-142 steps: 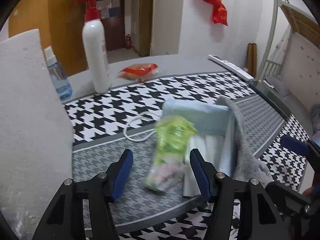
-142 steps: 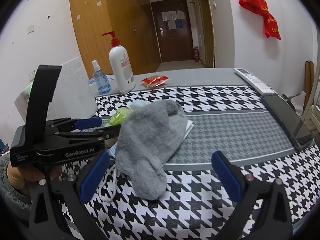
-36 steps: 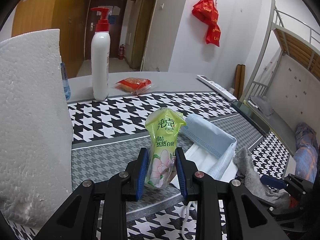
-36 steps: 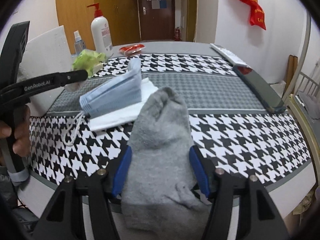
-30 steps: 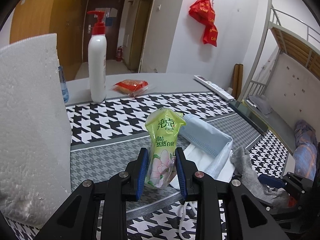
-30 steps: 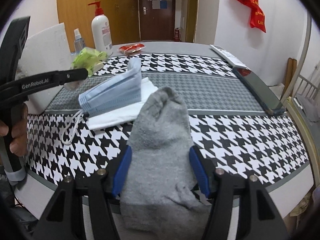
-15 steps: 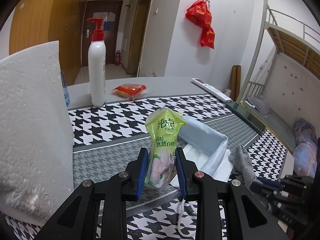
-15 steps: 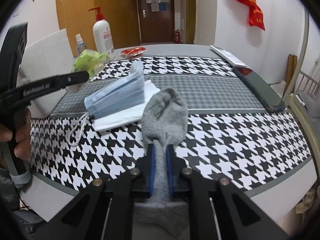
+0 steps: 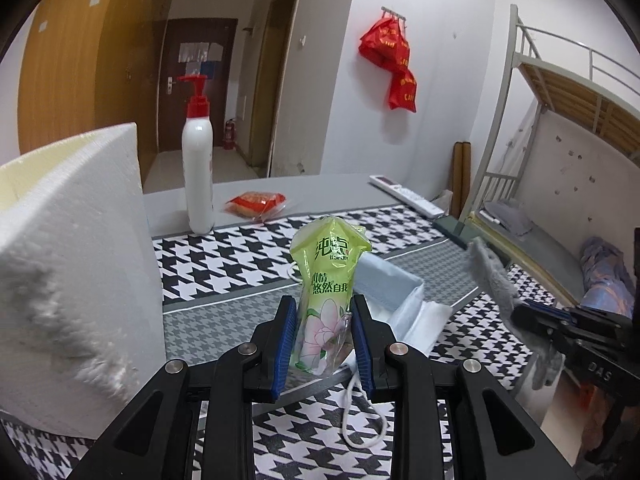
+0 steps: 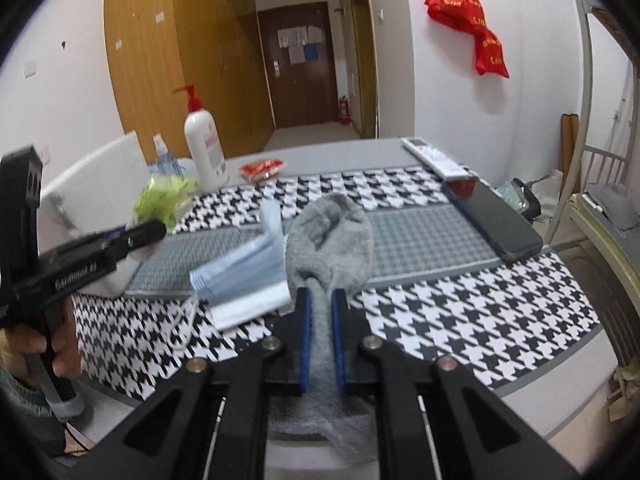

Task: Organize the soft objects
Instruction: 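Lift the green bag with the left gripper while the right gripper lifts the grey sock, then carry the green bag over the foam box while the right gripper carries the grey sock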

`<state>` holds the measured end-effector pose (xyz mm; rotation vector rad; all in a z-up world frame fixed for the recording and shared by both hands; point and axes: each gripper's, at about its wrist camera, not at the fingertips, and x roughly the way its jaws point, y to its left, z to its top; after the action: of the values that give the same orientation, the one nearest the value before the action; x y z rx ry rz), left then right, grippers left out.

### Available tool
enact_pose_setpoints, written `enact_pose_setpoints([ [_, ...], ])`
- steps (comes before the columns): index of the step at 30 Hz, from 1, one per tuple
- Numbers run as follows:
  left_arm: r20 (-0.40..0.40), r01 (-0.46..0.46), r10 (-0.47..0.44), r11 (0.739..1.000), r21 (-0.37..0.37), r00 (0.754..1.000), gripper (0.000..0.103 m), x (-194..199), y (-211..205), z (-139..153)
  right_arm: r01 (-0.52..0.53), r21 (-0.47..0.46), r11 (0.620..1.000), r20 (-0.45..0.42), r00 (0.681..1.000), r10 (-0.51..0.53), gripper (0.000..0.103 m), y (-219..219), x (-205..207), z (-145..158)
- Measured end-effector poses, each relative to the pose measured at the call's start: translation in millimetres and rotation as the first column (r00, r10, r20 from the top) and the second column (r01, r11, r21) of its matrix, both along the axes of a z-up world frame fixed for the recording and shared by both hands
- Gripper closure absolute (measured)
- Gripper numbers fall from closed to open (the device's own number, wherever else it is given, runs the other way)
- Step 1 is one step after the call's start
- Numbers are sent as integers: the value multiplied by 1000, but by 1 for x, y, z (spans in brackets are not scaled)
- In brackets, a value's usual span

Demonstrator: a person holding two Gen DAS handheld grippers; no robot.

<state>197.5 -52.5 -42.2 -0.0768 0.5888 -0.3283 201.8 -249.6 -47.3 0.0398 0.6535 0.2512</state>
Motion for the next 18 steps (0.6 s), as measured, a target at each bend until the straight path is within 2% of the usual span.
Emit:
enact_pose_setpoints([
  [18, 98, -17, 13, 999, 36, 995, 73, -22, 8, 33, -41, 46, 998, 79, 996, 37, 90, 13, 11, 25],
])
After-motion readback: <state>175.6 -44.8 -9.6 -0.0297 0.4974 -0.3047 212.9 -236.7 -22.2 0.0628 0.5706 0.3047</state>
